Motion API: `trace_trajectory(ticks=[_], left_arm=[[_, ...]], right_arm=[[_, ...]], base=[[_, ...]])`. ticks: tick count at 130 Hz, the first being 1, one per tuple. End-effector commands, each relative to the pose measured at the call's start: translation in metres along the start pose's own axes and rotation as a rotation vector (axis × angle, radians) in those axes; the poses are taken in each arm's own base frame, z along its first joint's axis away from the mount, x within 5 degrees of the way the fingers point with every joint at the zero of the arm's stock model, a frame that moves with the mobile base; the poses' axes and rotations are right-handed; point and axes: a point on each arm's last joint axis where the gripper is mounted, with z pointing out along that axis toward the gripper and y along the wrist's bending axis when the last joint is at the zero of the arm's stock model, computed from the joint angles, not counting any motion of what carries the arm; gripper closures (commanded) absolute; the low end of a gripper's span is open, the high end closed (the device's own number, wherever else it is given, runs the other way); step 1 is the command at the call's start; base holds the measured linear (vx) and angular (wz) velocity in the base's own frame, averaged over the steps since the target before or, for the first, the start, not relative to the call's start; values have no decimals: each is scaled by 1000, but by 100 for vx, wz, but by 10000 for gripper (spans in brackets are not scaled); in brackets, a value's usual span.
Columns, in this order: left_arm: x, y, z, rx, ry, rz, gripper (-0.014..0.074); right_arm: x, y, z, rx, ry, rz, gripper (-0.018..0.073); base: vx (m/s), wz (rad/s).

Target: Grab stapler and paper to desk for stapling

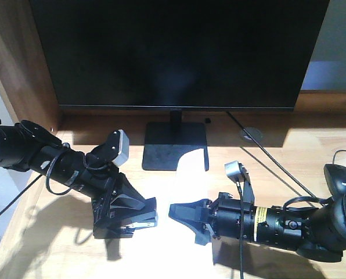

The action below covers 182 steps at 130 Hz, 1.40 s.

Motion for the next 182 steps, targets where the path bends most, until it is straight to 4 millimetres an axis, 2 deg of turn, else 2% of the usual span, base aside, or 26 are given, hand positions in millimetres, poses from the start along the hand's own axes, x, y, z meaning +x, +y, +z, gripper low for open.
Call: trace_trajectory(ticks=[1, 28, 64, 97, 114, 147, 182], left_arm=[[-21, -5, -12, -9, -73, 28, 603], [-21, -5, -12, -9, -73, 28, 603], [-21, -5, -12, -9, -73, 28, 603], [-21, -5, -12, -9, -73, 28, 603], [-21, -5, -12, -9, -73, 28, 603], [-21, -5, -12, -9, -73, 28, 603], [-21, -5, -12, -9, -73, 28, 603]], right_arm=[[-16, 24, -4, -201, -101, -33, 562], [-19, 29, -6, -209, -111, -41, 562], [-27, 46, -13, -239, -140, -80, 562], [-29, 50, -16, -182, -131, -92, 562], [-26, 47, -15, -140, -101, -95, 562], [-14, 29, -14, 44, 42, -97, 562], [-11, 16, -16, 194, 76, -33, 562]], base=[[0, 0], [0, 0], [0, 0], [0, 0], [0, 0], [0, 0], [0, 0]])
